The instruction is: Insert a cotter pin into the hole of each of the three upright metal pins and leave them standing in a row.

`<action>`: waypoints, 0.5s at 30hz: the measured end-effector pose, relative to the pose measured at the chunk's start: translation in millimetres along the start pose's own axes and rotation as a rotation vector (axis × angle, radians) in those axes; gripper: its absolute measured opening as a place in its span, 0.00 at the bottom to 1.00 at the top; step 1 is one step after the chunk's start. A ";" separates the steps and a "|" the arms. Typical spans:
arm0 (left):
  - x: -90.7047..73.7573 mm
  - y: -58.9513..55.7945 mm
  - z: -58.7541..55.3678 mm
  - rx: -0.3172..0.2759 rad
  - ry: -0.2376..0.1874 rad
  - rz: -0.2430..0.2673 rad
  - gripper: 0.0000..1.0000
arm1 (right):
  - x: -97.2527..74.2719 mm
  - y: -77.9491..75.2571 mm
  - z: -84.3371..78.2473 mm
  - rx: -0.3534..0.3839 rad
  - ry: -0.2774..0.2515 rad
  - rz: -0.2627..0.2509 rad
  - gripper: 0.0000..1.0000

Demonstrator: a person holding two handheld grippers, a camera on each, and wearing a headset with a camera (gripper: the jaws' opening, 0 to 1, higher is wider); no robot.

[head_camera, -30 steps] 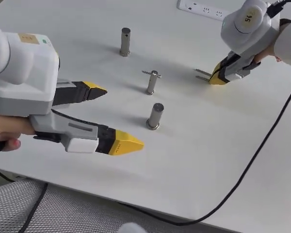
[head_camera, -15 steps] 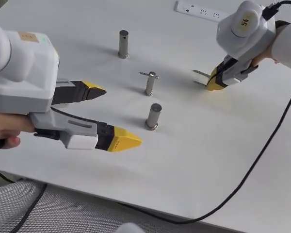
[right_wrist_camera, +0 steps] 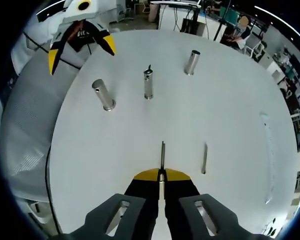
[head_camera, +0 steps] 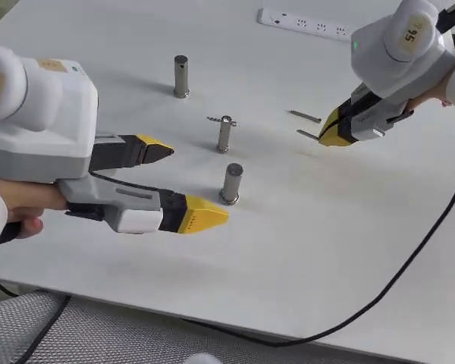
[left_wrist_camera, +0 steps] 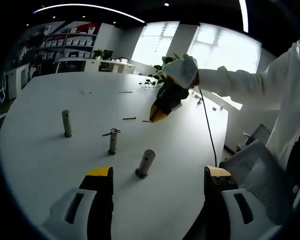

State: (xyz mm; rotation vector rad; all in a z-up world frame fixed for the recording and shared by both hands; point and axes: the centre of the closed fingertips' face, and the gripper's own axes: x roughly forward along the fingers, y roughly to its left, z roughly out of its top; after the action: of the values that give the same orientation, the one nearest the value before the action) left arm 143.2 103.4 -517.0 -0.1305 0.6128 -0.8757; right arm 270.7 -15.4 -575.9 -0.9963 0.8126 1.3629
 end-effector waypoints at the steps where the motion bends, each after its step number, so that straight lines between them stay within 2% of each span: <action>1: 2.2 -0.5 1.7 -0.015 -0.010 -0.010 0.73 | -2.7 4.1 5.3 0.011 -0.029 -0.005 0.00; 2: 3.5 -0.7 3.0 -0.023 -0.015 -0.011 0.72 | -4.4 8.3 9.5 0.020 -0.056 -0.005 0.00; 3: 6.0 4.6 4.6 -0.032 -0.021 -0.013 0.70 | -7.8 13.9 11.7 0.015 -0.066 -0.007 0.00; 6: 6.2 0.7 5.7 -0.051 -0.024 -0.030 0.64 | -13.3 23.5 17.9 0.005 -0.090 -0.022 0.00; 7: 7.8 -0.6 5.4 -0.069 -0.027 -0.041 0.63 | -15.9 27.8 23.7 0.006 -0.120 -0.032 0.00; 8: 8.2 -0.8 5.7 -0.074 -0.029 -0.043 0.62 | -16.4 28.5 24.8 0.003 -0.126 -0.036 0.00; 9: 10.0 -0.6 6.2 -0.092 -0.034 -0.046 0.60 | -17.6 31.0 28.0 -0.018 -0.138 -0.049 0.00; 12: 14.1 0.2 5.5 -0.097 -0.022 -0.041 0.54 | -20.2 42.3 34.8 -0.052 -0.164 -0.068 0.00; 15: 17.8 -0.5 10.3 -0.134 -0.038 -0.046 0.50 | -24.7 49.0 44.4 -0.098 -0.189 -0.107 0.00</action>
State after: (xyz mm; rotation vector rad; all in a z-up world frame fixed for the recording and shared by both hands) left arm 157.1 88.3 -516.3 -0.2824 0.6349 -0.8750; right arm 216.4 12.9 -540.9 -0.9564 0.5489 1.3908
